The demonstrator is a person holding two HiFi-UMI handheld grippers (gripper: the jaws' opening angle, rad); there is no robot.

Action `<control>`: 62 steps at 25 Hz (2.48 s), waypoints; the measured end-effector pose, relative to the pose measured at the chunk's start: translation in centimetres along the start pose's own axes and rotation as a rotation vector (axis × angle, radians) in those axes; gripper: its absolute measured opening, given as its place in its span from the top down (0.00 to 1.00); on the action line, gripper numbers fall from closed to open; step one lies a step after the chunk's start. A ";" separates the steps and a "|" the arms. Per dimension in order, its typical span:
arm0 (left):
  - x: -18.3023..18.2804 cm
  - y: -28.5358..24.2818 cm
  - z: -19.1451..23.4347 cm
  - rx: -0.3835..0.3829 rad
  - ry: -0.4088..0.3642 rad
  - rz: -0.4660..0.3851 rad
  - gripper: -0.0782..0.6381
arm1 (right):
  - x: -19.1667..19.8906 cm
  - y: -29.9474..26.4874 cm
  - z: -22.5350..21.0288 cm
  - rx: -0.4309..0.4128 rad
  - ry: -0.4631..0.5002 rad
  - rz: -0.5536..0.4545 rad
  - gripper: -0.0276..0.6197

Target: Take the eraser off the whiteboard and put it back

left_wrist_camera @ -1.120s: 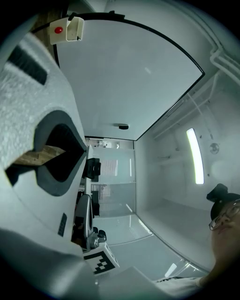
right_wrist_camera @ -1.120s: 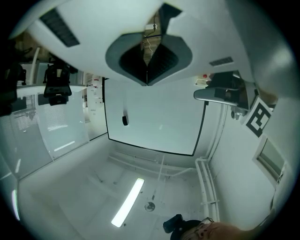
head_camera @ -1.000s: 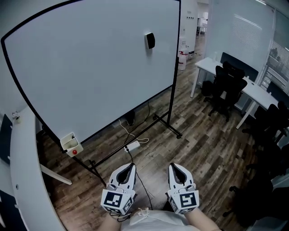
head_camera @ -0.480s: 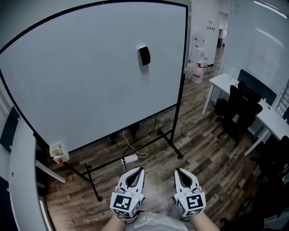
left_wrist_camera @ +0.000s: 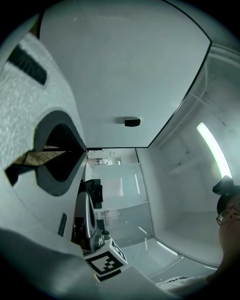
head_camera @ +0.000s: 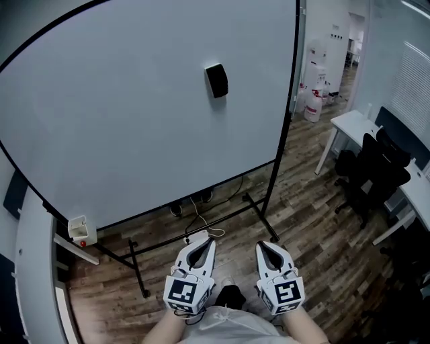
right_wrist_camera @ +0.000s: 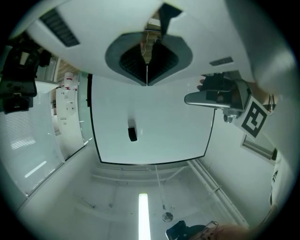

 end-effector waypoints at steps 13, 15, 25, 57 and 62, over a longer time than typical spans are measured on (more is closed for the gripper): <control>-1.7 -13.7 9.8 -0.094 0.019 -0.073 0.87 | -3.8 -17.1 -8.4 -0.060 0.029 -0.052 0.91; -2.0 -14.0 10.9 -0.141 0.018 -0.079 0.87 | -4.4 -19.0 -8.9 -0.091 0.033 -0.055 0.91; -3.2 -15.2 12.5 -0.400 0.004 -0.061 0.87 | -6.2 -26.2 -11.8 -0.255 0.018 -0.079 0.91; -3.7 -18.0 15.6 -0.420 -0.045 -0.096 0.87 | -26.3 -38.4 -11.4 -0.125 0.135 -0.268 0.50; -3.4 -17.4 16.0 -0.422 -0.040 -0.093 0.87 | -26.2 -38.5 -11.6 -0.105 0.123 -0.287 0.53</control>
Point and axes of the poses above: the fingertips, and each gripper's own axes: y backward along the fingers, z to its left, x out of its underside, the point moved 9 cm from there along y, backward along the fingers, and after that the axes turned 3 degrees about -x, right-handed, at the moved point
